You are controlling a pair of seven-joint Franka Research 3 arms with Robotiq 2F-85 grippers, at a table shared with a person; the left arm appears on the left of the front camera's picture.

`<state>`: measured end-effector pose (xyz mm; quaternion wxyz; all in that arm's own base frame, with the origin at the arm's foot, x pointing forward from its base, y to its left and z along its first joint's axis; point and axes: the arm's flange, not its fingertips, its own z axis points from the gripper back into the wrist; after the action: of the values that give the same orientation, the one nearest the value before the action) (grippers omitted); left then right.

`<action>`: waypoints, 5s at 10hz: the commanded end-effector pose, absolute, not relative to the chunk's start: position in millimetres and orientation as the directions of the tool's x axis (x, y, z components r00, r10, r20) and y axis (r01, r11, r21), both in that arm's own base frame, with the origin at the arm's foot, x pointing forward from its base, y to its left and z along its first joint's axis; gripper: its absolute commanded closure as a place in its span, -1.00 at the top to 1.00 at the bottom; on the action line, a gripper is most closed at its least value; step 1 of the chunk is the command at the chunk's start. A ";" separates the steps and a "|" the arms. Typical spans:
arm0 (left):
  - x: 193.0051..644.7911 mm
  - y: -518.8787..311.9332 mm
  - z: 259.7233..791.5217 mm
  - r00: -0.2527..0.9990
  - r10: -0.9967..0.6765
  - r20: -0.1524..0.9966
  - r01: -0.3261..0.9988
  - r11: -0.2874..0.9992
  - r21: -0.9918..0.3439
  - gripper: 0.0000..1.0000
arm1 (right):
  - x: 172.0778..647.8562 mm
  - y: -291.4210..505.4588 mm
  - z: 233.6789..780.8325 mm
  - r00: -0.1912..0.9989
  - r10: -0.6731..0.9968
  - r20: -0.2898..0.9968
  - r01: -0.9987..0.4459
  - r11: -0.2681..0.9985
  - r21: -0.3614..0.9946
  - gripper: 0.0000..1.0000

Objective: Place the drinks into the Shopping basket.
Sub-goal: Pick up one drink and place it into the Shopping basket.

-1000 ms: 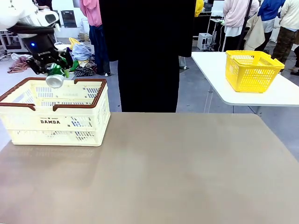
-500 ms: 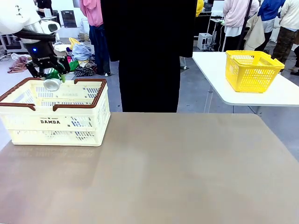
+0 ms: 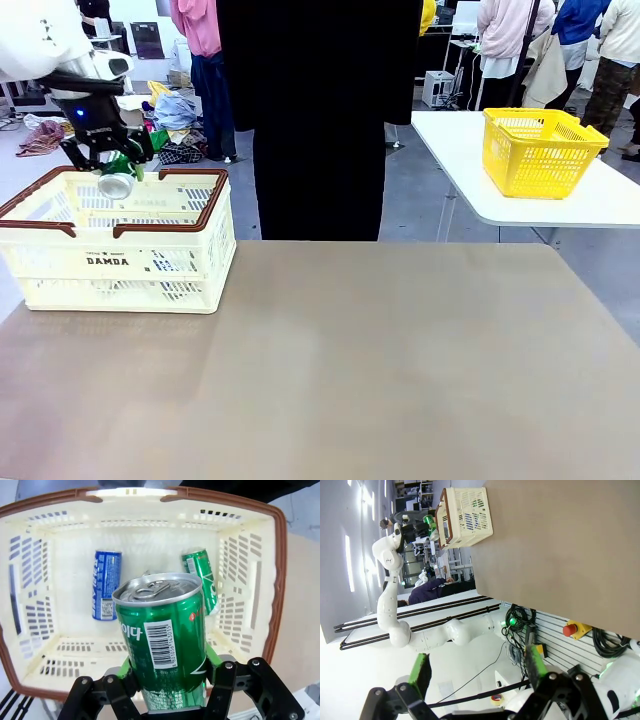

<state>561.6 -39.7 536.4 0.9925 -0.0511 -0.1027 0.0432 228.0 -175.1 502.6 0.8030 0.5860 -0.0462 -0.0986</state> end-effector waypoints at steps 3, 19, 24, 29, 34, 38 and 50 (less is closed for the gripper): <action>600.3 -30.7 485.9 0.979 -0.008 0.204 0.017 0.999 -0.040 -1.00 | 225.8 -177.5 502.6 0.980 -0.199 -0.027 0.088 0.305 0.948 1.00; 616.8 -20.2 409.3 0.999 -0.013 0.029 0.014 0.999 -0.038 1.00 | 225.8 -177.5 502.6 0.980 -0.199 -0.027 0.088 0.305 0.948 1.00; 618.7 -21.0 407.8 0.999 -0.022 0.028 0.023 0.998 -0.050 1.00 | 225.8 -177.5 502.6 0.980 -0.199 -0.027 0.088 0.305 0.948 1.00; 594.1 -10.1 438.7 0.991 -0.122 0.061 0.129 0.982 -0.137 1.00 | 225.8 -177.5 502.6 0.980 -0.199 -0.027 0.088 0.305 0.948 1.00; 504.0 85.6 569.9 0.958 -0.229 0.171 0.284 0.705 -0.650 1.00 | 225.8 -177.5 502.6 0.980 -0.199 -0.027 0.088 0.305 0.948 1.00; 511.1 237.3 591.4 0.988 0.133 -0.075 -0.086 0.085 -0.993 1.00 | 225.8 -177.5 502.6 0.980 -0.199 -0.027 0.088 0.305 0.948 1.00; 483.3 289.2 545.8 0.994 0.108 0.011 -0.005 0.150 -0.989 1.00 | 225.8 -177.5 502.6 0.980 -0.199 -0.027 0.088 0.305 0.948 1.00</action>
<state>488.7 291.3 547.7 0.7548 -0.6532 -0.0418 0.0439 228.1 -175.0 502.5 0.8030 0.5860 -0.0459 -0.0987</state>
